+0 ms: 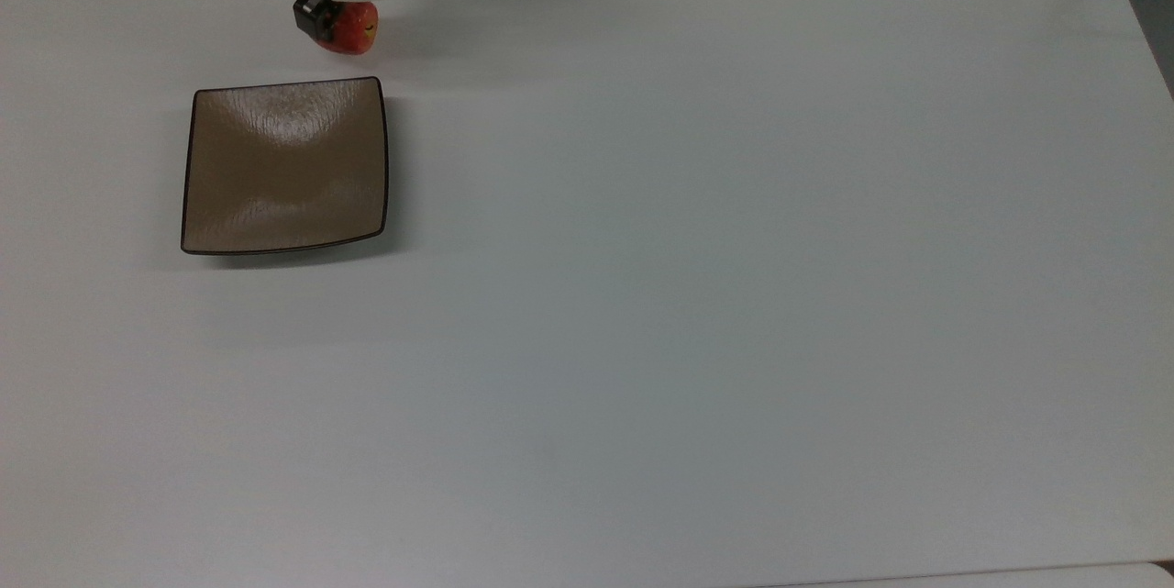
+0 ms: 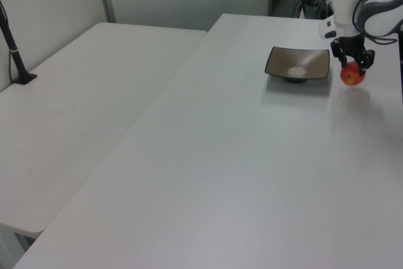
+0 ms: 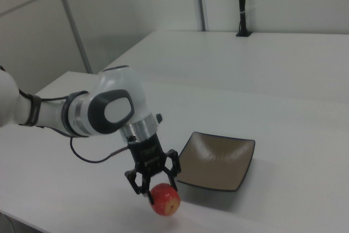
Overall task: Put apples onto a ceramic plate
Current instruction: 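Lift the held apple and carry it over the brown plate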
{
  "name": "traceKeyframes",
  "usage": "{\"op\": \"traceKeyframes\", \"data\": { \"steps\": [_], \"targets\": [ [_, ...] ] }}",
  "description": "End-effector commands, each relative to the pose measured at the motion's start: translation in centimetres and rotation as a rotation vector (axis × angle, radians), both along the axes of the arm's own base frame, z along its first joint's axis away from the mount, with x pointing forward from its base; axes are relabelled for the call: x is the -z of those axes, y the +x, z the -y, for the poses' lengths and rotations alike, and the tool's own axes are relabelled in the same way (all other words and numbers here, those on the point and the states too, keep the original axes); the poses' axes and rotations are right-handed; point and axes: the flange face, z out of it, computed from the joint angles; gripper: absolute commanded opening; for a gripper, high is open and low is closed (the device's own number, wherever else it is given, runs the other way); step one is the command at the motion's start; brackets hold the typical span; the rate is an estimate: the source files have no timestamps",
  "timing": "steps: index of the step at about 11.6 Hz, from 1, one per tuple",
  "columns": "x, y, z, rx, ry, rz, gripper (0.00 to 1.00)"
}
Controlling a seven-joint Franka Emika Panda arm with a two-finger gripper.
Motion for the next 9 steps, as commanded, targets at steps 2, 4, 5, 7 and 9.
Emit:
{"op": "traceKeyframes", "data": {
  "steps": [2, 4, 5, 7, 9],
  "targets": [
    [-7.0, 2.4, -2.0, 0.089, 0.065, 0.112, 0.5],
    [-9.7, 5.7, -1.0, 0.135, 0.116, 0.193, 0.5],
    [-10.1, 7.2, 0.3, 0.154, 0.116, 0.219, 0.5],
    [-8.8, 9.5, 1.7, 0.185, 0.121, 0.264, 0.58],
    [-6.8, 10.5, 3.1, 0.216, 0.123, 0.28, 0.8]
  ]
}}
